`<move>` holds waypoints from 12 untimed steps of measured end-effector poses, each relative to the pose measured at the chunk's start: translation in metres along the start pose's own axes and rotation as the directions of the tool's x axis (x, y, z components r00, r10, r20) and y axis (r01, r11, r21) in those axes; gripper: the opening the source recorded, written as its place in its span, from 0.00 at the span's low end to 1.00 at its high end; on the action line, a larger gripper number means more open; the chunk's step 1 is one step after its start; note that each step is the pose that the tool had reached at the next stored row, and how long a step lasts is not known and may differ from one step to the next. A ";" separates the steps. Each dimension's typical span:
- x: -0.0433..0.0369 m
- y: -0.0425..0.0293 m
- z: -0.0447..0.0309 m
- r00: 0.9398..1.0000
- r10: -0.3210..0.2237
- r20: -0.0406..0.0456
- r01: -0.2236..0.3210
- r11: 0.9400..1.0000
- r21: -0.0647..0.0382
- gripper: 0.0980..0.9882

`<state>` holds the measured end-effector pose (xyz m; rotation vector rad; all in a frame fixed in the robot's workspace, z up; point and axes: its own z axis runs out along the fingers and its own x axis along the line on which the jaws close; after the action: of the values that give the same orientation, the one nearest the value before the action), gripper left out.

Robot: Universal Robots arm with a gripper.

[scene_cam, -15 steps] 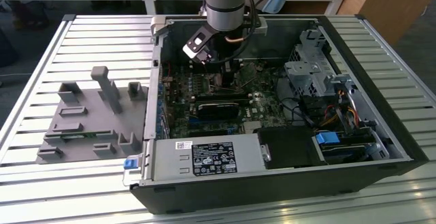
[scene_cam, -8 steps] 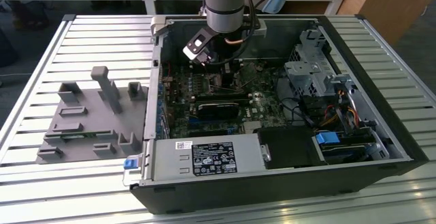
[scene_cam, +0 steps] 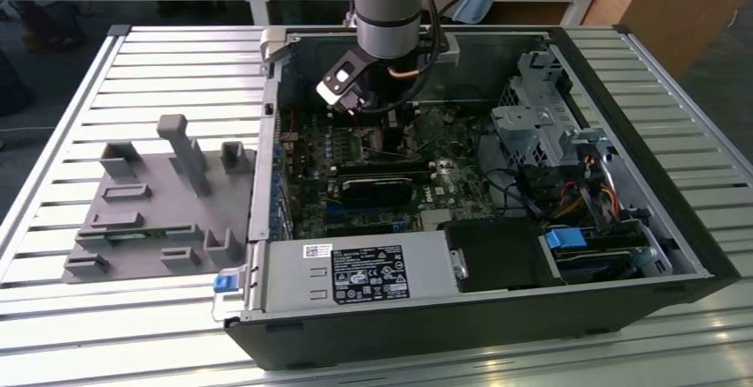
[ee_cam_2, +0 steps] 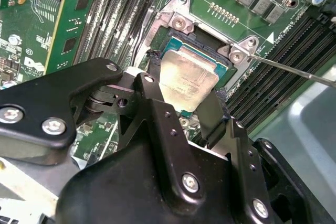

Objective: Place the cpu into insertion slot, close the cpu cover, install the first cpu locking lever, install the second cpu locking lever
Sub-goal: 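Place the cpu into insertion slot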

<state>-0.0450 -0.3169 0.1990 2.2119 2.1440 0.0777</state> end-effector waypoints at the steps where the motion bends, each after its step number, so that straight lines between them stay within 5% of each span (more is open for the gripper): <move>1: 0.0001 0.0000 0.0004 1.000 0.000 0.001 0.000 1.000 0.000 0.48; 12: 0.0010 -0.0002 0.0026 1.000 0.000 0.006 0.000 1.000 0.000 0.48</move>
<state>-0.0450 -0.3159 0.1964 2.2088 2.1415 0.0714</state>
